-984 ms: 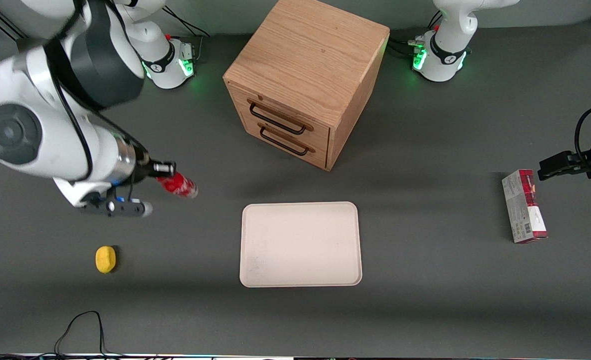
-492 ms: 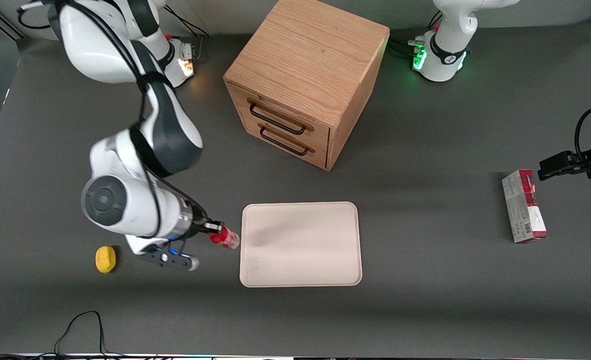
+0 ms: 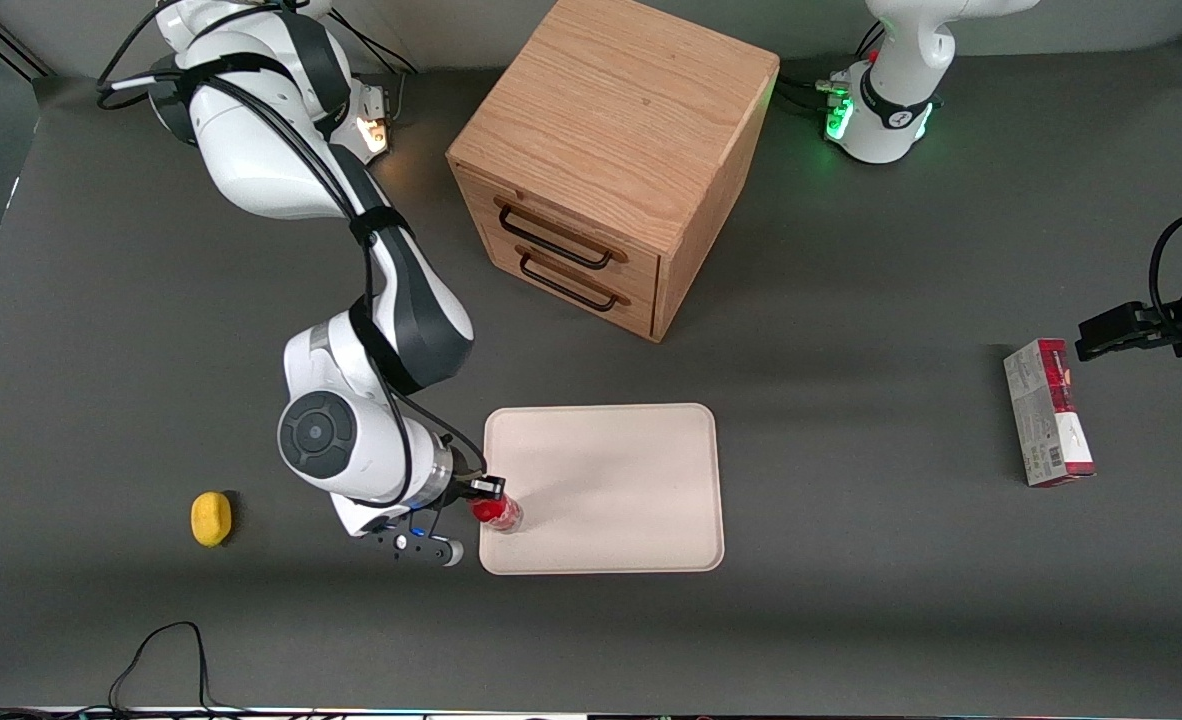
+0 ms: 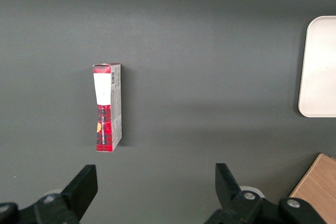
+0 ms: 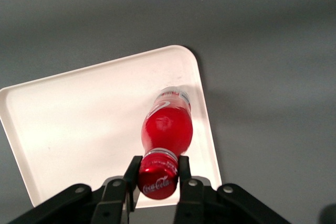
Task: Place coke bottle on tray
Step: 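Lower the bottle onto the tray and open the right gripper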
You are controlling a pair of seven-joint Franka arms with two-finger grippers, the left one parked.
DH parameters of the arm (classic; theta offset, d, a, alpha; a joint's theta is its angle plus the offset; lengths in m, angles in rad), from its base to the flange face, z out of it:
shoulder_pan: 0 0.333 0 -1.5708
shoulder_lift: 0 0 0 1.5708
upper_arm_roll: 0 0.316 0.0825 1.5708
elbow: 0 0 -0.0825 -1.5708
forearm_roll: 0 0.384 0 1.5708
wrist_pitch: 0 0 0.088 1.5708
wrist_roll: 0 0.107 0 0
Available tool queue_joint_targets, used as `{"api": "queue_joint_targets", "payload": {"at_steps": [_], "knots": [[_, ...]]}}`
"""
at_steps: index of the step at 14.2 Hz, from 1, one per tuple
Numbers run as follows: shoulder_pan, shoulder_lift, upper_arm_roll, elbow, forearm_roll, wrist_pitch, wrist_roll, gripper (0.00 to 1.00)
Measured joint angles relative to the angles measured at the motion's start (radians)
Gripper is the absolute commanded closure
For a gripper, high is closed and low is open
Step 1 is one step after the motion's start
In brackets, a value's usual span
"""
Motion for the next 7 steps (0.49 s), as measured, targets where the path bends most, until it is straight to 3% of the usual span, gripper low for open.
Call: {"api": "queue_joint_targets", "payload": {"at_steps": [4,5,6,7], "knots": [[0.002,0.005,0.000,0.003,-0.004,0.003,0.000,1.00],[0.002,0.005,0.000,0.003,-0.004,0.004,0.000,0.77],[0.002,0.005,0.000,0.003,-0.005,0.004,0.000,0.01],[0.002,0.005,0.000,0.003,-0.005,0.005,0.000,0.00]]}}
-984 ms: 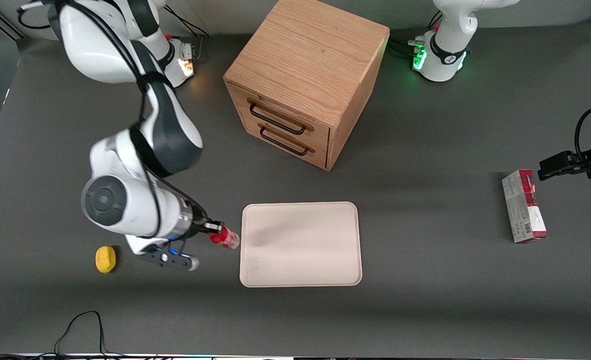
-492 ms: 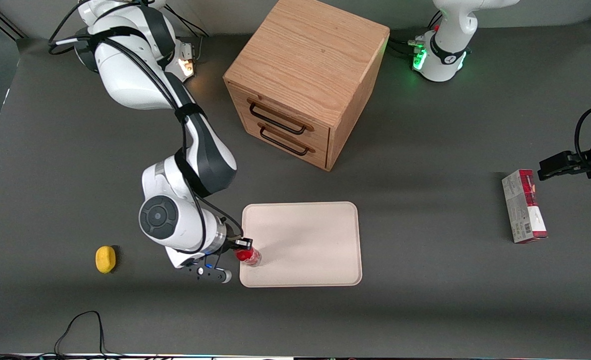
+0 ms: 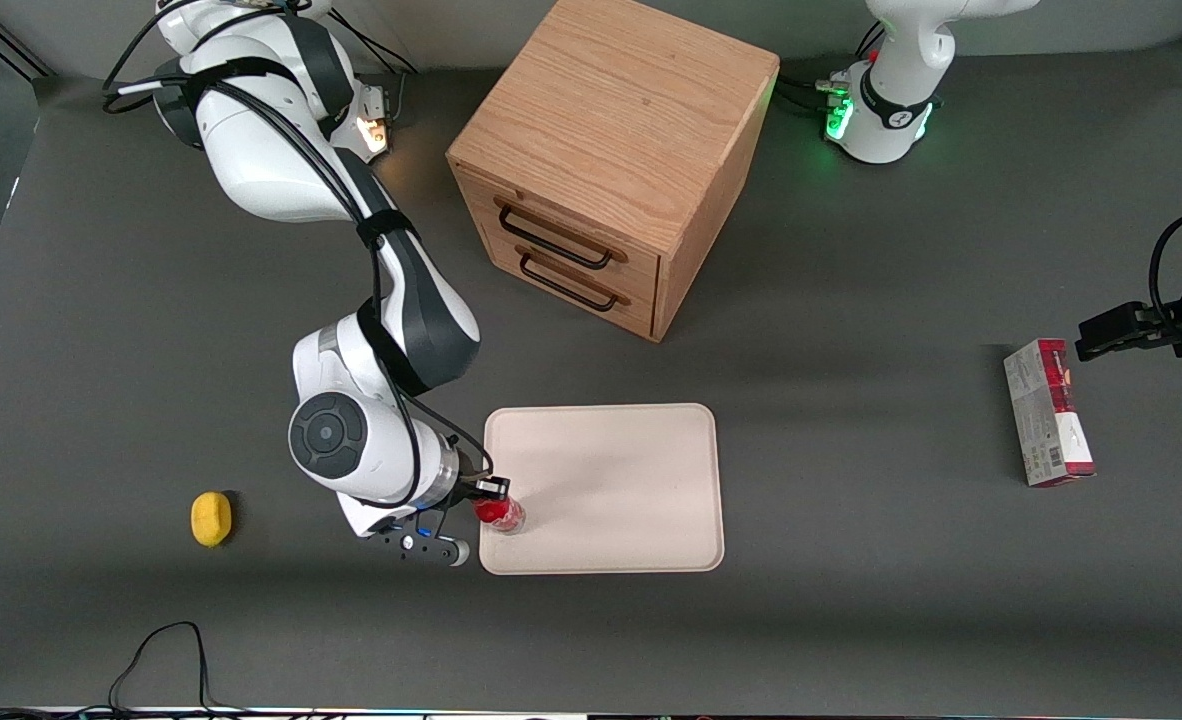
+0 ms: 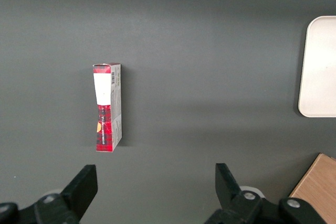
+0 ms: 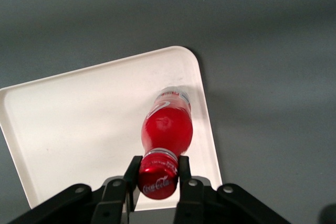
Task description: Place coke bottle on tray
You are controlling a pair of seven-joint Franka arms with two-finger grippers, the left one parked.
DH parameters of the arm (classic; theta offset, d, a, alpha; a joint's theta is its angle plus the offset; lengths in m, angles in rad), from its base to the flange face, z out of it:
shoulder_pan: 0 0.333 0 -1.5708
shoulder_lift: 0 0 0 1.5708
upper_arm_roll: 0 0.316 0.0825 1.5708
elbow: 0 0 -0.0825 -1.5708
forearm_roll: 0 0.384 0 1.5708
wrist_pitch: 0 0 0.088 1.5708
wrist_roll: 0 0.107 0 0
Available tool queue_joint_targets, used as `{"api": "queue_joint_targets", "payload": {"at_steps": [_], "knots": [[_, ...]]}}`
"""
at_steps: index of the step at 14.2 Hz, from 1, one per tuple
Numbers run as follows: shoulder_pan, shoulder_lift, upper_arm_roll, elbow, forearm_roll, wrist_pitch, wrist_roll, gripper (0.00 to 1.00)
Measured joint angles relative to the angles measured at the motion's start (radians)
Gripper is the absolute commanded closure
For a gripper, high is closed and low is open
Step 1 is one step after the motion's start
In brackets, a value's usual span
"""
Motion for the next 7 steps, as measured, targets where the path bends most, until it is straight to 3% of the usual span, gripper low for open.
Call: {"api": "queue_joint_targets", "payload": {"at_steps": [7], "knots": [[0.000,0.000,0.000,0.017,-0.009,-0.002,0.000,0.00]]}}
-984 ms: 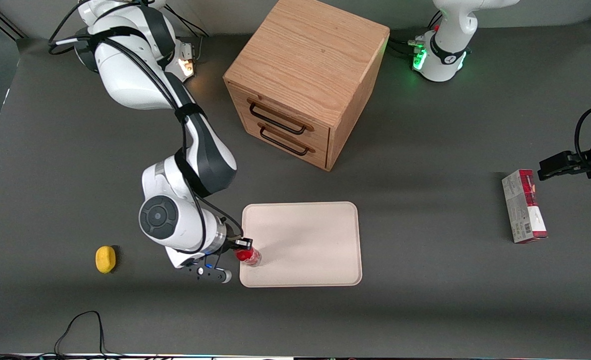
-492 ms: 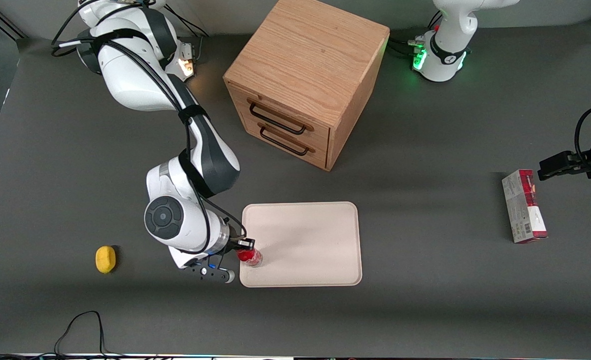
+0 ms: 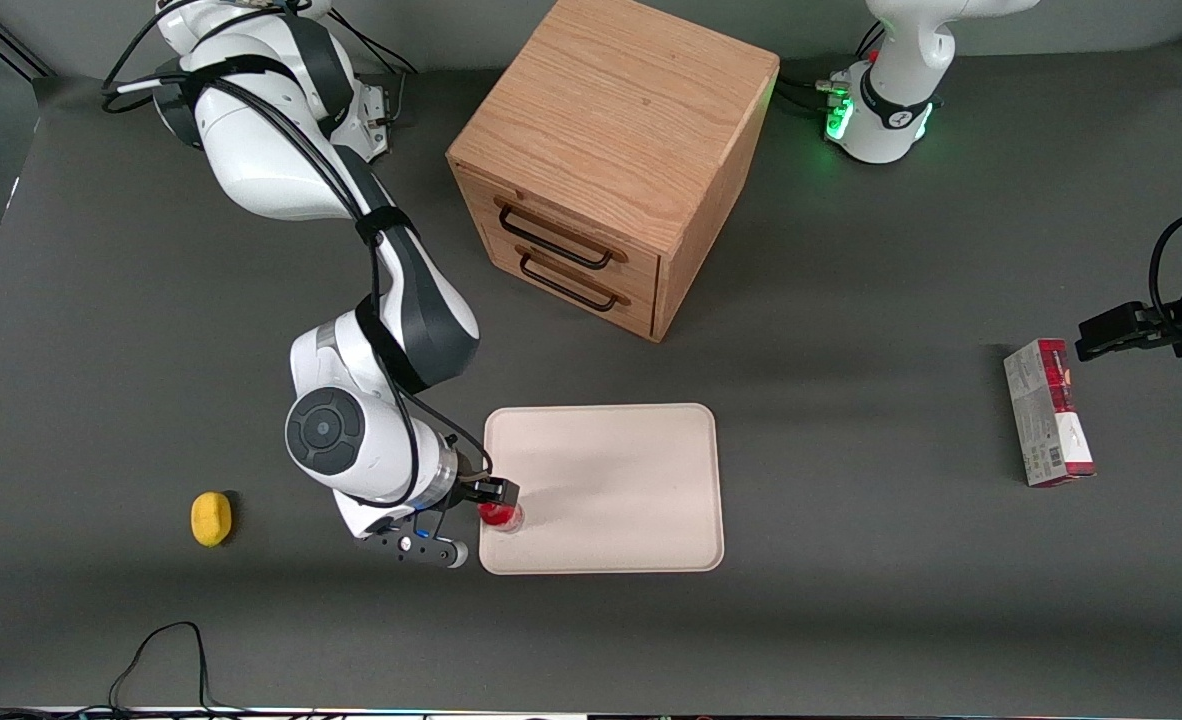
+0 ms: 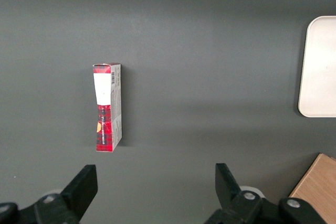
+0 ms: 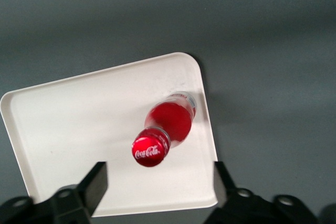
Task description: Place coke bottle on tray
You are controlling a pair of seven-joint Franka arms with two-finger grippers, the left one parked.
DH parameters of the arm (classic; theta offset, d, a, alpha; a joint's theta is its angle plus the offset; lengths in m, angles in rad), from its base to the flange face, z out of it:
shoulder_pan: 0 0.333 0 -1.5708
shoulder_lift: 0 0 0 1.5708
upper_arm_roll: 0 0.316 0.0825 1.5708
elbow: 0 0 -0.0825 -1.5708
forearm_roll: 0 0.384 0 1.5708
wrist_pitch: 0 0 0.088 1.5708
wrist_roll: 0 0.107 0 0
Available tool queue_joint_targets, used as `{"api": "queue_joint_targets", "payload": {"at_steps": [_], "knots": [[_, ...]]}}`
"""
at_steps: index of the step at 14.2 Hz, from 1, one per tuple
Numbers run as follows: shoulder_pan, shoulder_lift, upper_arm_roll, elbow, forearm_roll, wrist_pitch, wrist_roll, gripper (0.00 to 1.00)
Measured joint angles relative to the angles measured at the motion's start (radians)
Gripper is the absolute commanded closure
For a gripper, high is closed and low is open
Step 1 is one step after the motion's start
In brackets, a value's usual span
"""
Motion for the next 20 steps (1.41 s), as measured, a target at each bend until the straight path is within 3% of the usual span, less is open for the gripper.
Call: {"api": "queue_joint_targets", "payload": {"at_steps": [3,6,9,14,17,20], "knots": [[0.000,-0.015,0.000,0.025,-0.001,-0.085,0.000,0.00],[-0.002,-0.127,-0.003,-0.020,-0.003,-0.212,-0.009,0.00],[-0.008,-0.366,-0.022,-0.290,-0.017,-0.206,-0.095,0.00],[-0.016,-0.807,-0.145,-0.808,-0.071,-0.167,-0.286,0.00],[-0.017,-0.938,-0.186,-0.917,-0.115,-0.168,-0.328,0.00],[-0.016,-0.944,-0.190,-0.922,-0.118,-0.161,-0.350,0.00]]}}
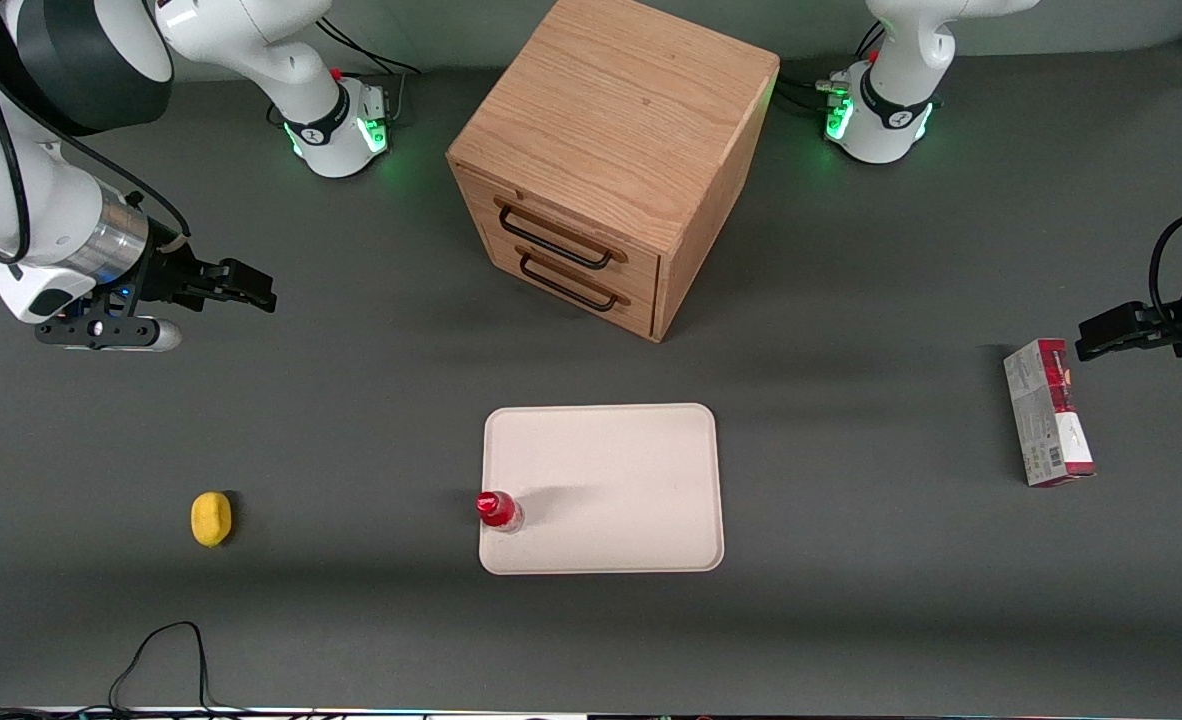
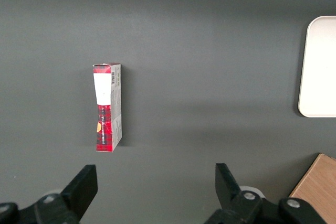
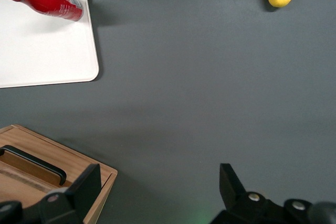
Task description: Place coke bottle on tray
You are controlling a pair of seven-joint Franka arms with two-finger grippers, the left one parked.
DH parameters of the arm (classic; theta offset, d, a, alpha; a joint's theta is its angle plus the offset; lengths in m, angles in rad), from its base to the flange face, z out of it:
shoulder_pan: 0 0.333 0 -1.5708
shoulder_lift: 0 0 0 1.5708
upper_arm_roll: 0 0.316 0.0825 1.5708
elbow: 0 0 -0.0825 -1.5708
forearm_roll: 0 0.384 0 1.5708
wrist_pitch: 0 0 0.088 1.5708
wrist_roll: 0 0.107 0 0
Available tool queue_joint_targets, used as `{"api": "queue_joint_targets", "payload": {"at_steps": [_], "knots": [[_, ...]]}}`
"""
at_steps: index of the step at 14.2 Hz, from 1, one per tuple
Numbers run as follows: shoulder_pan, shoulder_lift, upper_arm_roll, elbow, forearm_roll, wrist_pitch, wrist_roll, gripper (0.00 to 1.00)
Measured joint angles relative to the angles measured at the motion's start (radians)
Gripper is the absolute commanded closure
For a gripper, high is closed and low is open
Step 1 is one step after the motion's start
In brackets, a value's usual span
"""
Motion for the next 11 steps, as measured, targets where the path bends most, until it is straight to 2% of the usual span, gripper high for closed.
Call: {"api": "queue_joint_targets", "payload": {"at_steps": [4,5,6,8,9,11], "knots": [[-0.006,0.002,0.000,0.007,-0.006,0.012,0.000,0.00],[-0.038,0.003,0.017,0.011,-0.009,0.005,-0.004,0.00],[-0.117,0.004,0.076,0.020,-0.009,-0.019,-0.023,0.00],[-0.347,0.005,0.274,0.046,-0.009,-0.072,-0.065,0.00],[-0.419,0.005,0.339,0.056,-0.009,-0.081,-0.073,0.00],[-0.464,0.006,0.380,0.065,-0.009,-0.091,-0.078,0.00]]}}
